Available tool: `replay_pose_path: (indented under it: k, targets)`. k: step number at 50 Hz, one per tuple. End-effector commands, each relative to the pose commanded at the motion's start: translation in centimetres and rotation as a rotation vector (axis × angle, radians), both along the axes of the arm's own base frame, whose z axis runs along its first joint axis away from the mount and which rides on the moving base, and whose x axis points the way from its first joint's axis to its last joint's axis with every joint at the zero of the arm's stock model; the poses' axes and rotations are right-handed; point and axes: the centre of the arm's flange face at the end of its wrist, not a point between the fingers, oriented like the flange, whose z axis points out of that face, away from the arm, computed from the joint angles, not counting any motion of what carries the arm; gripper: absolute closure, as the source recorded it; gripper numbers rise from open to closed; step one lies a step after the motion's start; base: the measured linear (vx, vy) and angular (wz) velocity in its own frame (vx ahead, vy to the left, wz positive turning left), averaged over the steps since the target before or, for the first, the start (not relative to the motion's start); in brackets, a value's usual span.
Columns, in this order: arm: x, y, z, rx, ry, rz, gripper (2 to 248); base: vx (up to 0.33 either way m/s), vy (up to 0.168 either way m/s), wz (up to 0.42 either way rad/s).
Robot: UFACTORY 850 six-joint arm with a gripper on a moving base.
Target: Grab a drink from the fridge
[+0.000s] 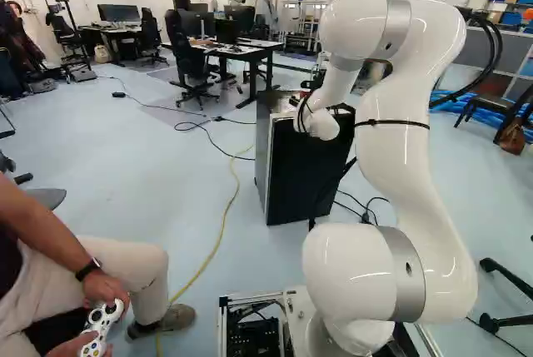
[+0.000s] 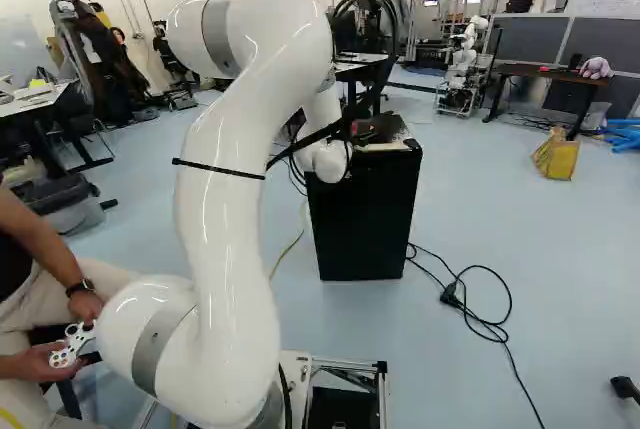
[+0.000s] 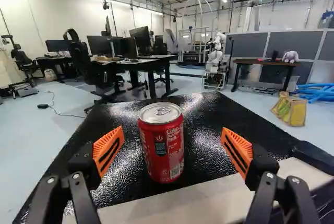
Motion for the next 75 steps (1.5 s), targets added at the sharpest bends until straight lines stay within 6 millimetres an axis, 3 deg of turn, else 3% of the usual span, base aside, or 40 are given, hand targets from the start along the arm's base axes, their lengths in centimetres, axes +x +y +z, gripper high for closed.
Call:
replay_pose_path:
  k: [13, 53, 54, 59, 60, 64, 65, 69, 70, 75]
  targets:
    - [0.0, 0.0, 0.0, -0.081, 0.012, 0.004, 3, 0.0, 0.0, 0.0]
    - [1.0, 0.8, -0.2, -0.089, 0.005, 0.019, 5, 0.0, 0.0, 0.0]
    - [1.0, 0.8, -0.2, -0.089, 0.005, 0.019, 40, 0.0, 0.0, 0.0]
    - [1.0, 0.8, -0.2, -0.089, 0.005, 0.019, 40, 0.0, 0.0, 0.0]
    - [1.0, 0.8, -0.2, -0.089, 0.005, 0.019, 78, 0.0, 0.0, 0.0]
    - [1.0, 0.8, -0.2, -0.089, 0.005, 0.019, 78, 0.0, 0.0, 0.0]
    - [1.0, 0.8, -0.2, -0.089, 0.005, 0.019, 116, 0.0, 0.0, 0.0]
    - [1.0, 0.8, -0.2, -0.089, 0.005, 0.019, 116, 0.0, 0.0, 0.0]
    - [1.0, 0.8, -0.2, -0.089, 0.005, 0.019, 150, 0.0, 0.0, 0.0]
    - [1.0, 0.8, -0.2, -0.089, 0.005, 0.019, 152, 0.0, 0.0, 0.0]
